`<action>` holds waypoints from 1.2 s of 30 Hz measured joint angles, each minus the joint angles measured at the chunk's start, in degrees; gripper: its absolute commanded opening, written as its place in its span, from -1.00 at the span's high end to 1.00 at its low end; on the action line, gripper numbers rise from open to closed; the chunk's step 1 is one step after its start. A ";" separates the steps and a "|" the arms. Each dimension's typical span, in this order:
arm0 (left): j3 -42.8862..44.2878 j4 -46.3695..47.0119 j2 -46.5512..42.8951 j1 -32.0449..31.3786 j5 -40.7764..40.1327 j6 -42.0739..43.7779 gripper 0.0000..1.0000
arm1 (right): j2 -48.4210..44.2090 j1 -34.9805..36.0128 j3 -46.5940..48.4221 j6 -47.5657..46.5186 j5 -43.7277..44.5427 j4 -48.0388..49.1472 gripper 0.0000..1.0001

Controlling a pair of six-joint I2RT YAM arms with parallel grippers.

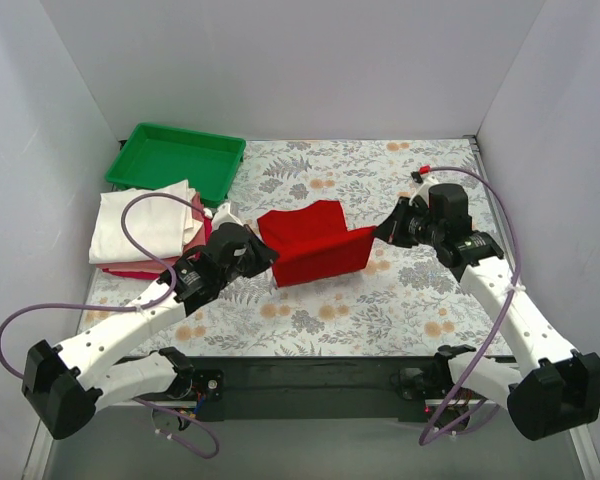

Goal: Fold and stack the t-shirts
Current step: Fold the tshirt

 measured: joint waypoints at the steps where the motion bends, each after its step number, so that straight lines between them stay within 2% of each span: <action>1: 0.50 0.09 0.79 0.83 -0.24 0.02 1.00 | 1.33 0.02 1.22 -0.04 -0.02 0.39 0.97; 9: 3.56 2.91 9.31 9.29 0.76 1.14 1.00 | 13.35 0.33 10.64 -0.68 -0.37 2.10 0.97; 17: 6.71 6.05 16.41 14.82 2.10 3.93 1.00 | 27.61 0.24 20.22 -1.92 -1.42 2.71 0.97; 30: 13.79 9.40 32.26 20.06 5.05 7.48 1.00 | 43.10 -1.16 29.64 -2.29 -3.72 3.21 0.97; 36: 17.11 10.29 36.61 21.46 5.70 10.08 0.97 | 48.33 -2.29 32.59 -2.12 -5.31 4.28 0.97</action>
